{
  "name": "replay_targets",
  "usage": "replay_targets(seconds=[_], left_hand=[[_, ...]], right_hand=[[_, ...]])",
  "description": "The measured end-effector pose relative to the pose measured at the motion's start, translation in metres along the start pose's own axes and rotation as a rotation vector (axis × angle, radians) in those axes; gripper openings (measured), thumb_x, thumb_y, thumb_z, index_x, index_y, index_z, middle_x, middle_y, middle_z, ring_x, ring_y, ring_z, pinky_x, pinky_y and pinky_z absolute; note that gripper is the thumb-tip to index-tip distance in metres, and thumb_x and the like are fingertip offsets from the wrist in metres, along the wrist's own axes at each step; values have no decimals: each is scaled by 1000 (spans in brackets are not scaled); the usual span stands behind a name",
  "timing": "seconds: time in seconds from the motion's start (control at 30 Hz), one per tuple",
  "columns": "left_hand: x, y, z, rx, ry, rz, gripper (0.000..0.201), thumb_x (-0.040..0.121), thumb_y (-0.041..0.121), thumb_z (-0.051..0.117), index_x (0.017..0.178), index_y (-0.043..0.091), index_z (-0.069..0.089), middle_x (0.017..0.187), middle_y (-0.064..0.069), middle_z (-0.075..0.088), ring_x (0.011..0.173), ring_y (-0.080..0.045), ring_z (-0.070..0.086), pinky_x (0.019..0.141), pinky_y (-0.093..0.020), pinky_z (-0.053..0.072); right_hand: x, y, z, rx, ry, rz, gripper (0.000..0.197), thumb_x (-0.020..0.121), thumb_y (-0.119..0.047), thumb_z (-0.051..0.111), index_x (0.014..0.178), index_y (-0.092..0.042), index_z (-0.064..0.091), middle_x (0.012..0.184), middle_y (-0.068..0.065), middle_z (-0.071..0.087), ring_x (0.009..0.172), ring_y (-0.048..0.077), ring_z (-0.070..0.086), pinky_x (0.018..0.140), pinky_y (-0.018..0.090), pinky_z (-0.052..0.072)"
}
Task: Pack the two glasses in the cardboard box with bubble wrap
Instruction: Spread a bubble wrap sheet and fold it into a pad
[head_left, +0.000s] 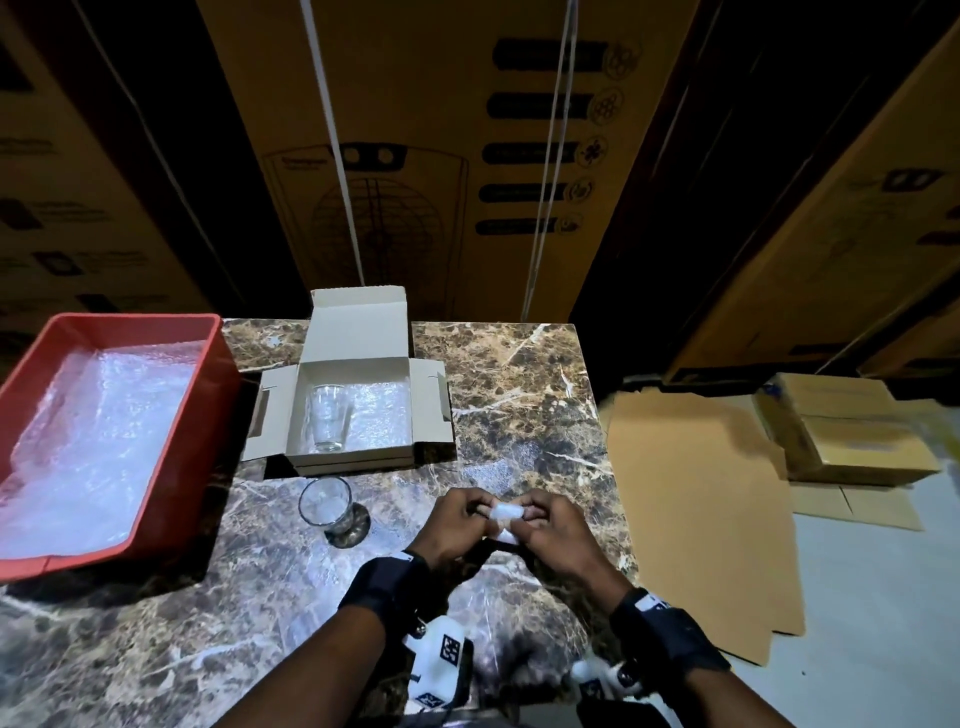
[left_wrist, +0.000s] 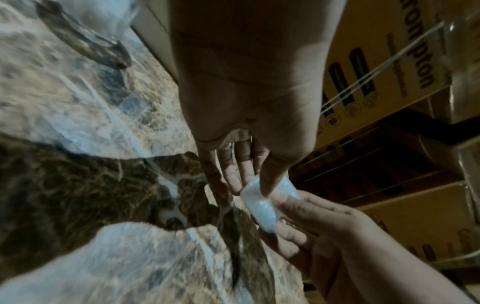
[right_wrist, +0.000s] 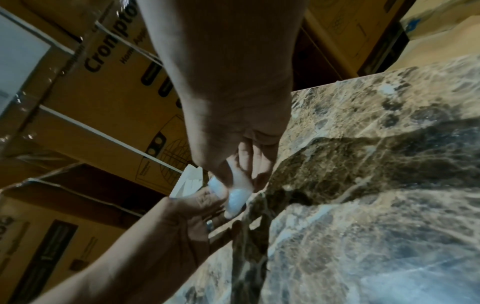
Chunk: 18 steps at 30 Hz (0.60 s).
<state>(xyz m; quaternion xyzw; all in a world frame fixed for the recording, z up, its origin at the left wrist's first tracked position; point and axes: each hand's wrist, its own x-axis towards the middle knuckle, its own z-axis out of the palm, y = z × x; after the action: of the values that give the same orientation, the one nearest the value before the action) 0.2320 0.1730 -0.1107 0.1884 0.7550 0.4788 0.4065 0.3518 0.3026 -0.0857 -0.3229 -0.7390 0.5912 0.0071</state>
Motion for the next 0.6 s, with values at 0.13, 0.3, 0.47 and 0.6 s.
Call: replay_targets(seconds=[0.13, 0.3, 0.47, 0.6], left_hand=[[-10, 16, -19, -119, 66, 38, 32, 76, -20, 67, 97, 5, 68, 77, -3, 63, 62, -4, 60, 60, -18, 50], [-26, 31, -48, -196, 139, 145, 48, 78, -12, 73, 111, 20, 62, 85, -3, 58, 59, 0, 55, 63, -20, 49], [-46, 36, -85, -241, 203, 207, 51, 82, -5, 77, 120, 17, 51, 81, -3, 63, 65, -9, 58, 65, -26, 50], [-56, 34, -114, -280, 264, 183, 57, 77, -4, 79, 117, 19, 48, 73, -5, 63, 65, -18, 61, 65, -37, 53]], right_hand=[[-14, -37, 3, 255, -24, -49, 18, 92, -20, 76, 98, -2, 76, 88, 12, 77, 75, 18, 73, 62, 30, 59], [-8, -73, 14, 364, -36, -67, 18, 99, -15, 65, 113, -5, 69, 89, 8, 78, 71, 20, 74, 54, 28, 57], [8, -99, 37, 256, -64, -120, 21, 98, -16, 68, 118, -14, 68, 105, 11, 76, 81, 16, 76, 60, 32, 61], [16, -110, 65, -92, 36, -424, 16, 98, -20, 67, 113, -25, 71, 107, -7, 73, 94, 0, 68, 75, 31, 61]])
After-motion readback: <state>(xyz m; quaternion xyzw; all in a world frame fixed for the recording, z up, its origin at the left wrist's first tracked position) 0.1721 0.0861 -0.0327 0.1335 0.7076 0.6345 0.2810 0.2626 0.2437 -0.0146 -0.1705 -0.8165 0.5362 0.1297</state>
